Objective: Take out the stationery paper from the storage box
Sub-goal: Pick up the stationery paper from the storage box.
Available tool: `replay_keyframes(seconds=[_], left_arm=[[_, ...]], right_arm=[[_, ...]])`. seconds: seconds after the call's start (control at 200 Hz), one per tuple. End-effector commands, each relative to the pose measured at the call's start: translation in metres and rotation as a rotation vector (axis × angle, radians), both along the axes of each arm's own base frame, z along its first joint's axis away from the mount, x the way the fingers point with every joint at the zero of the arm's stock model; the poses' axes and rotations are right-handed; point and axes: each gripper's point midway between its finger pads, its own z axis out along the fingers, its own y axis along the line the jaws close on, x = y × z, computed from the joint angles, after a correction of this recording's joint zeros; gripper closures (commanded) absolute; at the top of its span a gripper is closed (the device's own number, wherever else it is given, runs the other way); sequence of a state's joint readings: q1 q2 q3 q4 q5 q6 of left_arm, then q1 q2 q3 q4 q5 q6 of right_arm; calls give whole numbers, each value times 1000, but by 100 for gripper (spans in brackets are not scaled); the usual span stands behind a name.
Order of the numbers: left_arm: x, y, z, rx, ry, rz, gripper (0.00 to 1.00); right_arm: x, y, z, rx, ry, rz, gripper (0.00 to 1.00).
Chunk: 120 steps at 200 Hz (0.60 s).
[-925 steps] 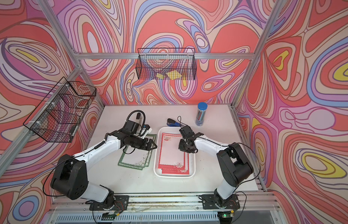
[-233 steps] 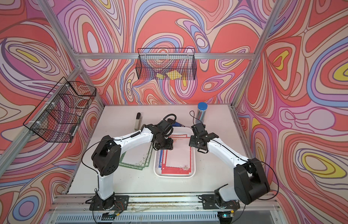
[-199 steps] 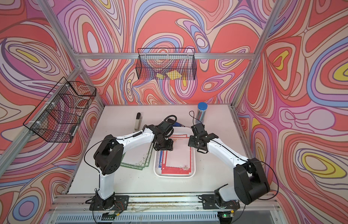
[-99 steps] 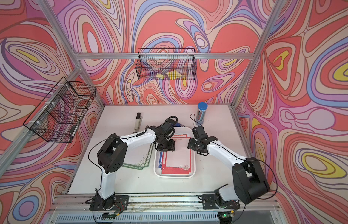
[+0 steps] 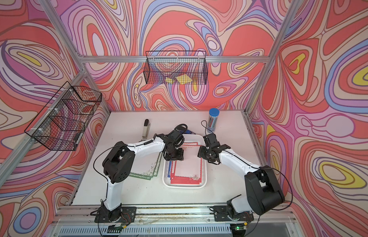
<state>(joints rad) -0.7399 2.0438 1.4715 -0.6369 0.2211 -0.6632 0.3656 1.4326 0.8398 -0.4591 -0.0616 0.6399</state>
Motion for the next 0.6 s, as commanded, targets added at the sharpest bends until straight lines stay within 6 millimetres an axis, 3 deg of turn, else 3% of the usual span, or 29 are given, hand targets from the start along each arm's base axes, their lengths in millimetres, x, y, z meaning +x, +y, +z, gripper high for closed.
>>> replay_keyframes(seconds=[0.0,0.205,0.596], left_arm=[[-5,0,-6,14,38,2,39],[-8,-7,-9,-32,58,4,41],[2,-20,14,-176,-45,44,52]], right_arm=[[0,-2,-6,-2,12,-4,39],[-1,1,-5,13,14,2,41],[1,5,-2,45,9,1,44]])
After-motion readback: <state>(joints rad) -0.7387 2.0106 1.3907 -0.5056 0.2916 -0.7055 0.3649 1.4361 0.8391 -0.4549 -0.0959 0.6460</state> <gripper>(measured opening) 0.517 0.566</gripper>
